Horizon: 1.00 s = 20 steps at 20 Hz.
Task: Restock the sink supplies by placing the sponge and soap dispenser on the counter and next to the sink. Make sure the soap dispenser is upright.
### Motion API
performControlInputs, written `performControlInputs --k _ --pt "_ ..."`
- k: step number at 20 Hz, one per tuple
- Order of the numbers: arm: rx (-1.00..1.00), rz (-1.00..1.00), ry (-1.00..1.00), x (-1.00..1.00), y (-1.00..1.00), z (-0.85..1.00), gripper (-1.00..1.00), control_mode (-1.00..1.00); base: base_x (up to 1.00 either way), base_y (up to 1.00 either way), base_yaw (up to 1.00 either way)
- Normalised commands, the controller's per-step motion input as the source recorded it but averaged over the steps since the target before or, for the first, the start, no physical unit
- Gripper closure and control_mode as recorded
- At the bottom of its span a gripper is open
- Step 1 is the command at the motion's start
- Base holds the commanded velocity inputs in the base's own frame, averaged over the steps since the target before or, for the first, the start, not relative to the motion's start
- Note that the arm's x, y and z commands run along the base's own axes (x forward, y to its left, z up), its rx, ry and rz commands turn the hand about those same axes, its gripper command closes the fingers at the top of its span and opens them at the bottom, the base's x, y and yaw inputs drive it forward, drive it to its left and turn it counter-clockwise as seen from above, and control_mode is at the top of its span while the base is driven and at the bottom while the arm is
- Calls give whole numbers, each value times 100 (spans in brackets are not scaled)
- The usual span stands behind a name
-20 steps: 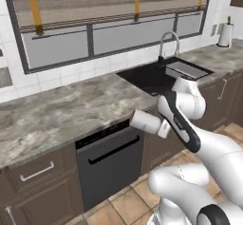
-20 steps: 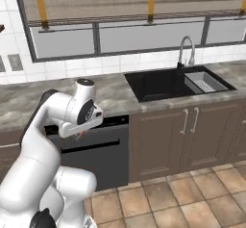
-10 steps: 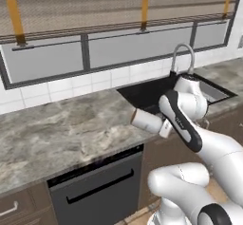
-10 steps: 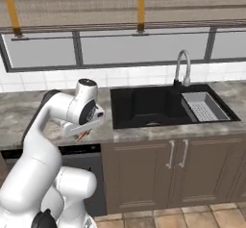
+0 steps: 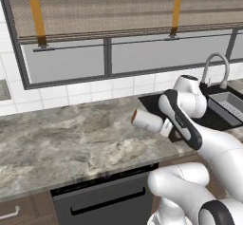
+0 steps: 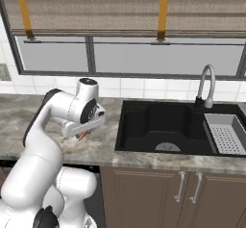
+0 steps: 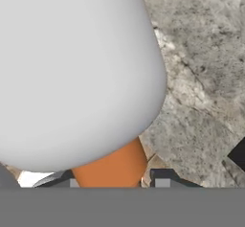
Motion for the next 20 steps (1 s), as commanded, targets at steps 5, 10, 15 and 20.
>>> performControlInputs --k 5,10,15,20 --pt "-5 20 18 87 -43 0 100 -100 0 0 0" --pt "-31 13 27 86 -4 0 100 -100 0 0 0" --pt "-42 4 30 52 -9 -1 100 -100 0 0 0" --pt "-44 6 6 42 1 -5 100 -100 0 0 0"
